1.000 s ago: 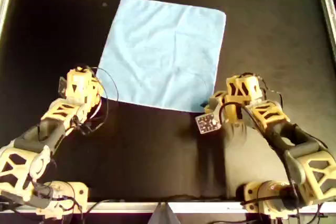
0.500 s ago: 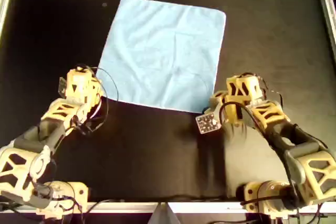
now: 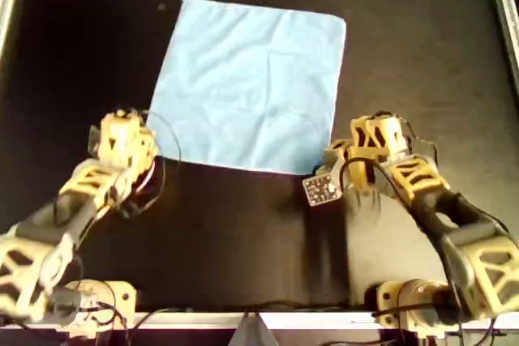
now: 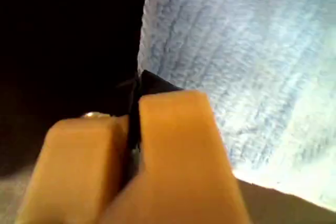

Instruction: Fold a cloth

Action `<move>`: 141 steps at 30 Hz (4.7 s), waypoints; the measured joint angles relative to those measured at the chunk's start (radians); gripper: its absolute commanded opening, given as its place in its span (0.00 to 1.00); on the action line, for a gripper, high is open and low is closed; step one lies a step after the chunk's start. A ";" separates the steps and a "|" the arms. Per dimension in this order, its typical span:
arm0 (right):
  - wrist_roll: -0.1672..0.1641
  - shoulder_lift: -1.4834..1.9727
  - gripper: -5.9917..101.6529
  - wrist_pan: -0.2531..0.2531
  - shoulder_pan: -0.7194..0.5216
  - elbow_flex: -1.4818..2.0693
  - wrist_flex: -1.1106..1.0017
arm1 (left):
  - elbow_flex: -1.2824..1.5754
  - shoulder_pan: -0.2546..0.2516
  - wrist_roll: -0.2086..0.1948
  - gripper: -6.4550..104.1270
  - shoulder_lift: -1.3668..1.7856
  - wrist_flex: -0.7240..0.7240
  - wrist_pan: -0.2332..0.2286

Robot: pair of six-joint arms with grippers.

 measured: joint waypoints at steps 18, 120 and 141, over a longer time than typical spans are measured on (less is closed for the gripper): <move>-0.017 0.222 0.04 0.000 -0.092 0.202 0.000 | 0.301 -0.193 -0.003 0.05 0.316 0.015 0.000; -0.020 -1.187 0.52 -0.003 -0.204 -1.905 0.000 | -1.281 0.046 0.112 0.65 -0.822 0.015 -0.087; -0.020 -0.902 0.52 -0.003 -0.242 -1.905 0.000 | -1.281 0.046 0.112 0.96 -0.822 0.015 -0.083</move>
